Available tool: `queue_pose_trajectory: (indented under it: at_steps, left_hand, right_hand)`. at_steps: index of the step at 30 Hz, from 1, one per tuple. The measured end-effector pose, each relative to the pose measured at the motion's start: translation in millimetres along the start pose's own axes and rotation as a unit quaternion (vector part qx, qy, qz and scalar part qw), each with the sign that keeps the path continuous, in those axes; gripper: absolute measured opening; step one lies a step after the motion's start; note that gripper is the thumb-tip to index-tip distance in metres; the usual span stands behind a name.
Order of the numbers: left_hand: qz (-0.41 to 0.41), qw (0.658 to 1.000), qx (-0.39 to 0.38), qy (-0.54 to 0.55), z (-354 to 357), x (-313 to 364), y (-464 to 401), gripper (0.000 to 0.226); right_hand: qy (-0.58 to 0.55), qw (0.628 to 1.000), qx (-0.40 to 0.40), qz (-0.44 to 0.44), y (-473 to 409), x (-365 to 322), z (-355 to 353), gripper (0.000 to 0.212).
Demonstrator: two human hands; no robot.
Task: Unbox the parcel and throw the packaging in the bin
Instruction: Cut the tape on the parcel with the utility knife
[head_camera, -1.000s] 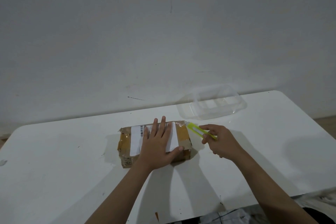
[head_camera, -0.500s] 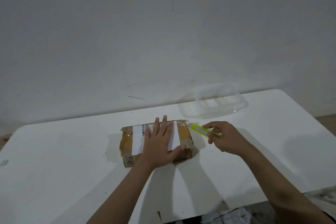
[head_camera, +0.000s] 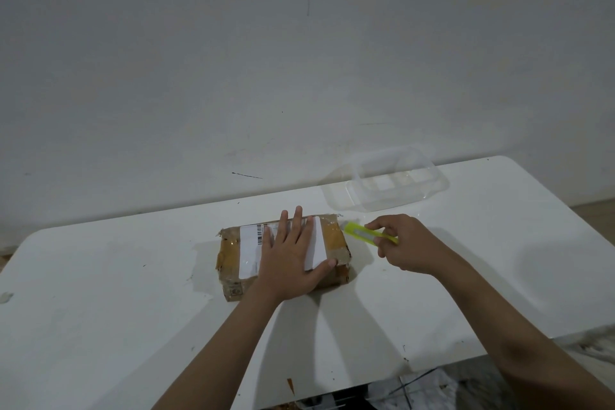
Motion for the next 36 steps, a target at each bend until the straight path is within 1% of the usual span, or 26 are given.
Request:
queue_pose_trajectory:
  at_steps: [4, 10, 16, 20, 24, 26, 29, 34, 36]
  left_hand:
    - [0.001, 1.000, 0.006, 0.010, -1, 1, -1, 0.096]
    - [0.001, 1.000, 0.008, 0.011, -1, 0, 0, 0.100]
    - [-0.006, 1.000, 0.009, -0.002, 1, 0, -1, 0.093]
    - [-0.002, 1.000, 0.004, -0.001, 0, 0, -1, 0.094]
    - [0.001, 1.000, 0.002, 0.006, 1, -1, -2, 0.101]
    - [0.000, 1.000, 0.004, 0.012, 1, -1, -2, 0.101]
    - [-0.003, 1.000, 0.001, 0.014, 0, -1, -3, 0.097]
    - [0.000, 1.000, 0.003, 0.015, -1, -1, -2, 0.106]
    - [0.000, 1.000, 0.005, 0.011, -1, -1, -2, 0.107]
  right_hand:
    - [0.029, 1.000, 0.004, -0.001, 3, 0, 0, 0.026]
    - [0.110, 0.994, 0.023, -0.013, 13, -8, 6, 0.033]
    - [0.149, 0.989, 0.018, -0.013, 19, -16, 6, 0.032]
    - [0.151, 0.988, 0.012, -0.001, 22, -20, 5, 0.031]
    - [0.159, 0.987, -0.013, 0.008, 27, -22, 10, 0.031]
    - [0.147, 0.989, -0.009, 0.007, 31, -21, 12, 0.029]
    - [0.109, 0.994, 0.006, 0.011, 35, -16, 8, 0.030]
    - [0.063, 0.995, 0.083, 0.005, 32, -11, 3, 0.034]
    - [0.051, 0.994, 0.100, 0.003, 26, -13, 7, 0.035]
Point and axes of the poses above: each hand's wrist, its own y-axis away from the middle knuckle, its own z-axis out of the palm, x = y × z, the point moved 2 cm from there along -y, towards the middle knuckle, and after that the axes turned 10 degrees about -x, right-handed, at the moved point
